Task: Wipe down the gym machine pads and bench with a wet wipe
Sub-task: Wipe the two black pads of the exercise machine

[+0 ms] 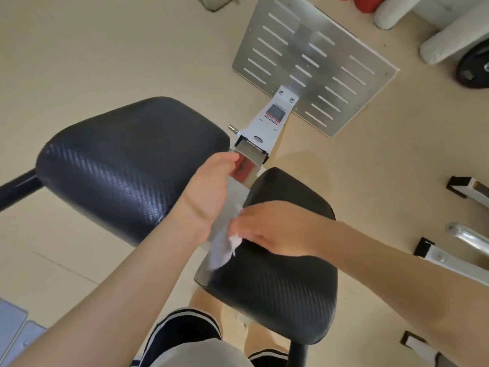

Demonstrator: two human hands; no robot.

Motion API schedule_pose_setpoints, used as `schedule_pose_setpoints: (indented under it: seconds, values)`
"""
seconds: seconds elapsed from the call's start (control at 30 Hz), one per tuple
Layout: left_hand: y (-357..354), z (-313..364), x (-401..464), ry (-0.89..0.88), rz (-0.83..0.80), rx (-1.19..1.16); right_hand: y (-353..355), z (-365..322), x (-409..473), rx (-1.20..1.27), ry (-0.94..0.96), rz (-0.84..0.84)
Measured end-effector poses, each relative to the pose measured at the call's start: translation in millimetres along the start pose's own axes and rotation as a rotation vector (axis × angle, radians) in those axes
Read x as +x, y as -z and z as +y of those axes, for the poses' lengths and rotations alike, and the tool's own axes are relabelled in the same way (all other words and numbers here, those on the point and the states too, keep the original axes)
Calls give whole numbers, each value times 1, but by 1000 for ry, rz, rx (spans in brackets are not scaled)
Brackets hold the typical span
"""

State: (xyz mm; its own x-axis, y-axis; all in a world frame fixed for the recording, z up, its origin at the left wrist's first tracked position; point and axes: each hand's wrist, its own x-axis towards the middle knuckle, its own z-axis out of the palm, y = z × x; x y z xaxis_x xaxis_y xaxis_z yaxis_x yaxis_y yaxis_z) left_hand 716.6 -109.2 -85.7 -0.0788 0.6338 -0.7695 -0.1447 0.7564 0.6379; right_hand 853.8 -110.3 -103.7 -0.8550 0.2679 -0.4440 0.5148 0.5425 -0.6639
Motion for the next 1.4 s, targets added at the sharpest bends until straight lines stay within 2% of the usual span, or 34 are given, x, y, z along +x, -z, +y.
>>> schedule_pose_setpoints:
  seconds: [0.1,0.23,0.33,0.47,0.57,0.7,0.83,0.93,1.07,1.27,1.4]
  values:
    - [5,-1,-6,-18,-10,-22,-2,30,8,-47,-69,72]
    - [7,-14,-11,-15,-44,5,-4,79,24,-3,-317,143]
    - [2,-23,-15,-10,-123,17,-3,71,23,-34,-292,142]
    - [-1,-34,-9,41,-67,247,-4,44,2,-56,-130,103]
    - [-2,-37,-5,55,-55,383,-9,64,5,10,-165,182]
    - [-5,-41,9,45,-17,556,-17,116,23,168,-356,318]
    - [-11,-51,16,105,-142,497,-32,145,17,394,-563,417]
    - [-11,-52,16,86,-160,477,-48,160,-9,492,-700,443]
    - [-13,-48,15,81,-149,478,-62,165,-37,764,-822,558]
    - [-13,-50,19,90,-142,486,-39,145,0,687,-686,564]
    - [-11,-55,18,56,-160,479,-65,157,-40,583,-866,519]
